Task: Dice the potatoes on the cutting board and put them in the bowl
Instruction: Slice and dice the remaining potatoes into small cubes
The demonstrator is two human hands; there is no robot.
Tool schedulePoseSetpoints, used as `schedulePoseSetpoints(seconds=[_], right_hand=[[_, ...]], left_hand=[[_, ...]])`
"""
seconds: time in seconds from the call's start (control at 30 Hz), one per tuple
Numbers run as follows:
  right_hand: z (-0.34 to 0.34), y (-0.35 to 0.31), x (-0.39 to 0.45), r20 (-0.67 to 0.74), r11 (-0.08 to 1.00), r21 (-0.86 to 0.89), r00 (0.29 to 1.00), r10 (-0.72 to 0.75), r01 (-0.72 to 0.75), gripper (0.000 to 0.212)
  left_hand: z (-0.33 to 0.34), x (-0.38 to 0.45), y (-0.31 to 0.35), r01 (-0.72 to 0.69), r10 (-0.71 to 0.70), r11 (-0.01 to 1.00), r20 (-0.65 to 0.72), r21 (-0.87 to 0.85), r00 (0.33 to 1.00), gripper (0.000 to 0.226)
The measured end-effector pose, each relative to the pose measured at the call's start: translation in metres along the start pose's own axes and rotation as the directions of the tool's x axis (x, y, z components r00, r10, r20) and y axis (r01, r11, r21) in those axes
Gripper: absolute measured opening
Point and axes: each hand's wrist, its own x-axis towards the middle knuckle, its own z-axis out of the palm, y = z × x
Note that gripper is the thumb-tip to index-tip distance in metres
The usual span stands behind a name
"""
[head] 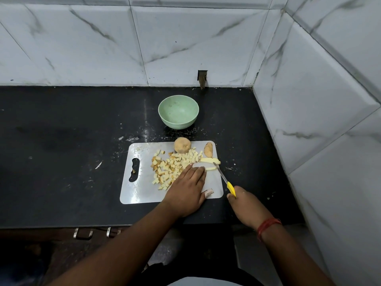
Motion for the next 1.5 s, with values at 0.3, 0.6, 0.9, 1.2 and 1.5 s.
schedulePoseSetpoints(seconds=[0.3, 0.6, 0.9, 1.2, 1.5], right_hand=[[0.011, -0.011, -0.002, 0.025, 0.993, -0.119, 0.999, 0.026, -0.023, 0.019], [0.026, -0.008, -0.005, 0.032, 0.977, -0.201, 0.996, 0.079, -0.071, 0.022], [0.024, -0.014, -0.005, -0.034, 0.992, -0.121, 0.999, 0.016, -0.020, 0.014], [0.035, -0.008, -0.012, -0.012, 0.986, -0.152, 0.997, 0.074, -0.075, 0.013], [0.034, -0.029, 0.002, -0.004, 0.986, -0.146, 0.996, 0.085, -0.084, 0.028]], left_hand=[[-0.002, -0.004, 0.002, 0.047, -0.047, 0.997, 0.005, -0.063, 0.999, 0.070], [0.007, -0.002, -0.001, 0.053, -0.050, 0.996, 0.044, -0.069, 0.998, 0.073], [0.010, -0.003, -0.001, 0.038, -0.038, 0.998, -0.007, -0.051, 0.999, 0.071], [0.008, -0.003, 0.000, 0.026, -0.029, 0.999, -0.060, -0.042, 0.998, 0.069], [0.011, -0.006, 0.000, 0.036, -0.043, 0.997, -0.087, -0.075, 0.995, 0.066]])
